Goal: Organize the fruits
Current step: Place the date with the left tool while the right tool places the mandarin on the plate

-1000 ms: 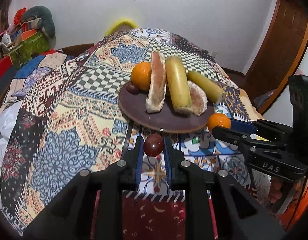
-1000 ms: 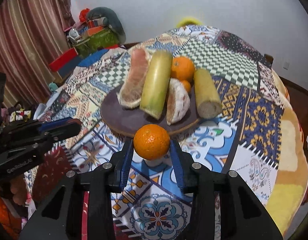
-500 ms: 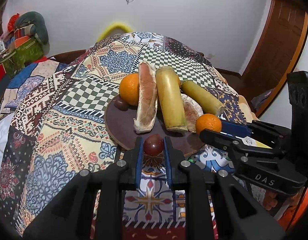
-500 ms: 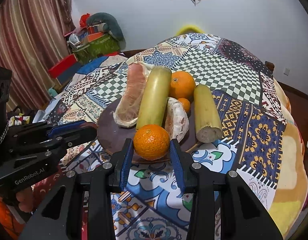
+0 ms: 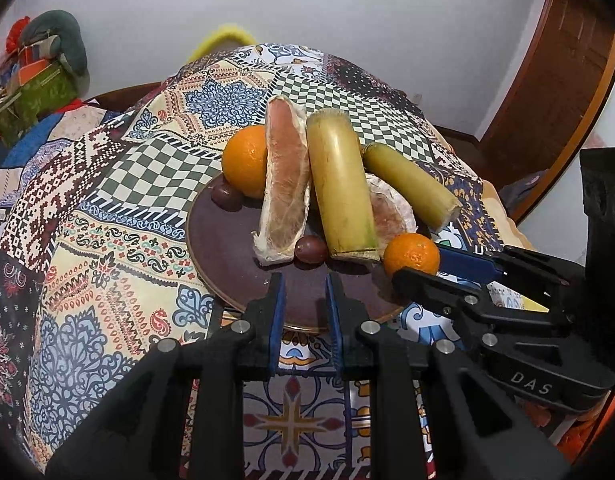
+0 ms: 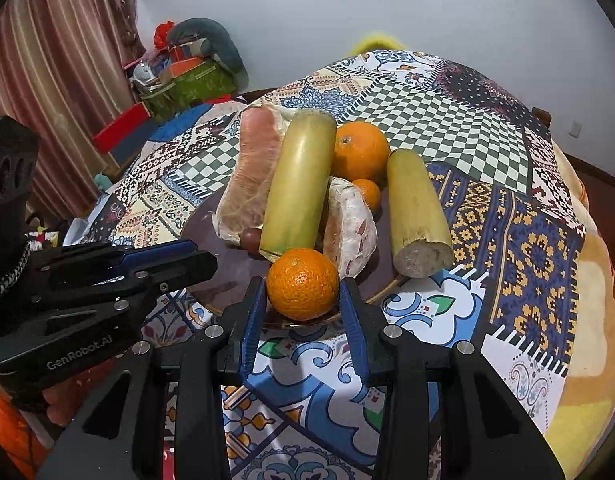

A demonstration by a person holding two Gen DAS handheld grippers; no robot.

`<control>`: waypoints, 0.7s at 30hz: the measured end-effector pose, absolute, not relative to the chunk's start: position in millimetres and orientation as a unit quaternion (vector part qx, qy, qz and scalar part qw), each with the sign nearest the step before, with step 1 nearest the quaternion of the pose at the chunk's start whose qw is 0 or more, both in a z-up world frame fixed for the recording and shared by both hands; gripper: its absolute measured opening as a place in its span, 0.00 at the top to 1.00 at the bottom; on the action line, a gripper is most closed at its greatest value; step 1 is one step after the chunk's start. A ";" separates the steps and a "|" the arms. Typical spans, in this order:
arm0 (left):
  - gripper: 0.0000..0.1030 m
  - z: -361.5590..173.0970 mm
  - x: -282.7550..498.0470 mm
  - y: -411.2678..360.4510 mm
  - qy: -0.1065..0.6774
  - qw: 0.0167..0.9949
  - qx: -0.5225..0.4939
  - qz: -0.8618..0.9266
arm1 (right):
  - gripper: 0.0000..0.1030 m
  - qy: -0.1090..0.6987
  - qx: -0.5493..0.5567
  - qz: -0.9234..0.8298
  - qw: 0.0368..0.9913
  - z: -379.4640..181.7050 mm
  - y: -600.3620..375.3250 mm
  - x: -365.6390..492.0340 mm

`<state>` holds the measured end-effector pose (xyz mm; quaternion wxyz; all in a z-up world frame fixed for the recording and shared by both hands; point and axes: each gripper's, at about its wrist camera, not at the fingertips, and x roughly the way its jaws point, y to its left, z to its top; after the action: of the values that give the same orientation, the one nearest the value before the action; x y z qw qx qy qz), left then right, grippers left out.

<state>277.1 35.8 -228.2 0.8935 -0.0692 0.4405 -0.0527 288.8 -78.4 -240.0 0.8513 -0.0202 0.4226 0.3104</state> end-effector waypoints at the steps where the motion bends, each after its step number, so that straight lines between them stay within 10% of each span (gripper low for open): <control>1: 0.81 -228.2 277.0 35.9 0.441 0.893 -0.070 -0.053 | 0.66 0.423 -0.020 0.310 0.851 -240.1 -79.3 289.6; 21: 0.81 -119.5 205.2 30.1 0.326 0.943 -0.053 -0.030 | 0.60 0.314 -0.009 0.298 0.902 -141.2 -111.7 233.2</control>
<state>205.2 30.1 -119.5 0.9433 -0.0526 0.3263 -0.0299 233.2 -111.7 -141.2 0.9015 -0.0095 0.3138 0.2978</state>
